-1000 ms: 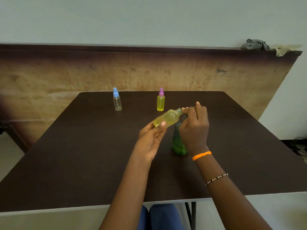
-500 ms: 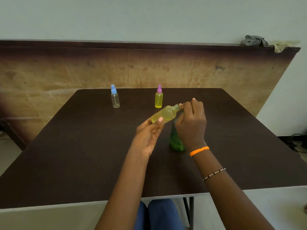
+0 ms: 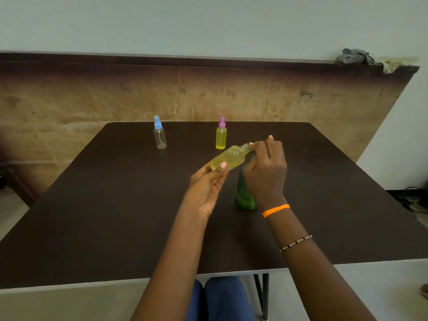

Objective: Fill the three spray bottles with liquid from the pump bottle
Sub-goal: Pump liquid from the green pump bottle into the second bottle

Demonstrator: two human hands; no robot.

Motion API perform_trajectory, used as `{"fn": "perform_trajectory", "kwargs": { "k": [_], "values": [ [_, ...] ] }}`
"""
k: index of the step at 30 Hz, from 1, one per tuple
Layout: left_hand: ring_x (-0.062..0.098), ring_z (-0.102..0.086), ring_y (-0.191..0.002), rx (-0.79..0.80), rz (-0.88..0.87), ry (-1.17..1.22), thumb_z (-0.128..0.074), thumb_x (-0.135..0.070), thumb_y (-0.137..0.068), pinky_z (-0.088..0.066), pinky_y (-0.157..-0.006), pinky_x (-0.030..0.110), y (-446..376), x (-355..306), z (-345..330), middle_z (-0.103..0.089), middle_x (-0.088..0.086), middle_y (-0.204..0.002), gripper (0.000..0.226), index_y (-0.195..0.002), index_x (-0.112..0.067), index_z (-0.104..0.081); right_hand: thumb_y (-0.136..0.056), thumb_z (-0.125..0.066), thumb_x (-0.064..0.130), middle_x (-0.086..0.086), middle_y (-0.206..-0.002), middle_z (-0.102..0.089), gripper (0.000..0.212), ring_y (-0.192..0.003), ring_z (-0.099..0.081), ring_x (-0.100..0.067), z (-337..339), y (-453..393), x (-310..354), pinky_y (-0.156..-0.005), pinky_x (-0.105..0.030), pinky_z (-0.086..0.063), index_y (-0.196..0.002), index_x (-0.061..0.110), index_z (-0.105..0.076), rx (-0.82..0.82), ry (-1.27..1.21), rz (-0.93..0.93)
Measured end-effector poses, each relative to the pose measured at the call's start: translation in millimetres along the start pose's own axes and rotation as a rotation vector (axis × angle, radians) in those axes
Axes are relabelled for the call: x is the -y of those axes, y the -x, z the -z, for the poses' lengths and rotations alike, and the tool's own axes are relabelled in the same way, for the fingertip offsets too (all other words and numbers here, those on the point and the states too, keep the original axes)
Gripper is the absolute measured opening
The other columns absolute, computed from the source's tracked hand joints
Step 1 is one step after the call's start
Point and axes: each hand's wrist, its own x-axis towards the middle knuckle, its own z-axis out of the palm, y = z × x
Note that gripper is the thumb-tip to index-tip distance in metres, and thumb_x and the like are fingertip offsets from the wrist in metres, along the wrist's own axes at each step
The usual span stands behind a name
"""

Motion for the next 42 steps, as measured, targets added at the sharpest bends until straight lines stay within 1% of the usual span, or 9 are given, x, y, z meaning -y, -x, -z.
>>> {"fn": "perform_trajectory", "kwargs": {
  "k": [3, 7, 10, 12, 16, 21, 24, 29, 42],
  "values": [
    [0.013, -0.067, -0.091, 0.012, -0.002, 0.001, -0.055, 0.004, -0.086, -0.051, -0.088, 0.022, 2.1, -1.5, -0.8, -0.068, 0.011, -0.104, 0.026, -0.112, 0.003, -0.058, -0.083, -0.036, -0.001, -0.016, -0.069, -0.055, 0.027, -0.073, -0.045, -0.025, 6.5, -6.5, 4.4, -0.075, -0.035, -0.049, -0.069, -0.002, -0.06, 0.046, 0.021, 0.01],
    [0.013, -0.067, -0.092, 0.019, -0.011, -0.004, -0.055, 0.003, -0.087, -0.051, -0.089, 0.022, 3.8, -2.9, -2.8, -0.068, 0.01, -0.104, 0.026, -0.113, 0.002, -0.058, -0.076, -0.037, 0.005, -0.012, -0.069, -0.055, 0.024, -0.067, -0.052, -0.027, 13.8, -23.0, 5.7, -0.055, -0.025, -0.035, -0.068, 0.001, -0.059, 0.152, 0.035, 0.018],
    [0.014, -0.066, -0.095, 0.023, -0.002, 0.004, -0.055, 0.003, -0.086, -0.05, -0.089, 0.022, 2.5, -1.4, -1.9, -0.069, 0.01, -0.102, 0.025, -0.111, 0.001, -0.059, -0.079, -0.036, 0.003, -0.014, -0.072, -0.056, 0.026, -0.07, -0.052, -0.027, 11.2, -14.6, 4.5, -0.059, -0.027, -0.039, -0.072, -0.001, -0.061, 0.112, 0.01, -0.002],
    [0.013, -0.069, -0.09, 0.027, 0.01, 0.016, -0.055, 0.003, -0.086, -0.052, -0.087, 0.022, 2.0, -0.1, -0.8, -0.072, 0.008, -0.096, 0.022, -0.106, -0.001, -0.061, -0.083, -0.037, -0.003, -0.017, -0.074, -0.058, 0.027, -0.074, -0.053, -0.029, 6.7, -1.0, 2.8, -0.069, -0.033, -0.048, -0.076, -0.003, -0.064, 0.049, 0.026, 0.0],
    [0.012, -0.07, -0.085, 0.028, 0.02, 0.031, -0.055, 0.004, -0.086, -0.052, -0.085, 0.022, 1.4, 1.6, 0.8, -0.073, 0.006, -0.089, 0.018, -0.102, -0.002, -0.062, -0.084, -0.037, -0.004, -0.018, -0.072, -0.058, 0.029, -0.074, -0.055, -0.032, 0.6, 1.8, -1.3, -0.079, -0.033, -0.047, -0.073, -0.004, -0.064, 0.026, 0.011, -0.013],
    [0.011, -0.07, -0.084, 0.048, 0.019, 0.043, -0.055, 0.002, -0.086, -0.052, -0.085, 0.022, 2.7, 1.7, -1.3, -0.073, 0.005, -0.089, 0.017, -0.102, -0.002, -0.062, -0.079, -0.036, 0.002, -0.015, -0.074, -0.057, 0.025, -0.071, -0.051, -0.028, 10.7, -13.6, 1.9, -0.061, -0.029, -0.038, -0.072, -0.001, -0.06, 0.118, 0.021, 0.012],
    [0.011, -0.07, -0.084, 0.045, 0.012, 0.042, -0.055, 0.002, -0.087, -0.052, -0.086, 0.022, 1.7, 2.8, -0.9, -0.072, 0.006, -0.091, 0.017, -0.102, -0.002, -0.061, -0.079, -0.035, 0.005, -0.013, -0.072, -0.055, 0.025, -0.068, -0.051, -0.027, 10.9, -18.2, 3.6, -0.056, -0.027, -0.036, -0.071, 0.0, -0.059, 0.133, 0.014, -0.015],
    [0.011, -0.07, -0.083, 0.029, 0.014, 0.029, -0.055, 0.002, -0.087, -0.053, -0.084, 0.022, -0.1, 5.6, 2.4, -0.073, 0.005, -0.088, 0.016, -0.1, -0.003, -0.061, -0.085, -0.041, -0.002, -0.019, -0.073, -0.057, 0.024, -0.075, -0.049, -0.028, -2.9, -2.2, -4.2, -0.062, -0.034, -0.045, -0.068, -0.003, -0.058, 0.046, 0.044, -0.002],
    [0.012, -0.066, -0.091, 0.033, 0.046, 0.031, -0.055, -0.002, -0.087, -0.05, -0.089, 0.023, 1.7, 12.8, 3.1, -0.07, 0.006, -0.097, 0.016, -0.102, -0.004, -0.061, -0.077, -0.037, 0.002, -0.013, -0.073, -0.054, 0.022, -0.069, -0.05, -0.027, 13.1, -12.4, 1.4, -0.058, -0.025, -0.033, -0.073, 0.0, -0.059, 0.141, -0.018, -0.032]
  ]
}}
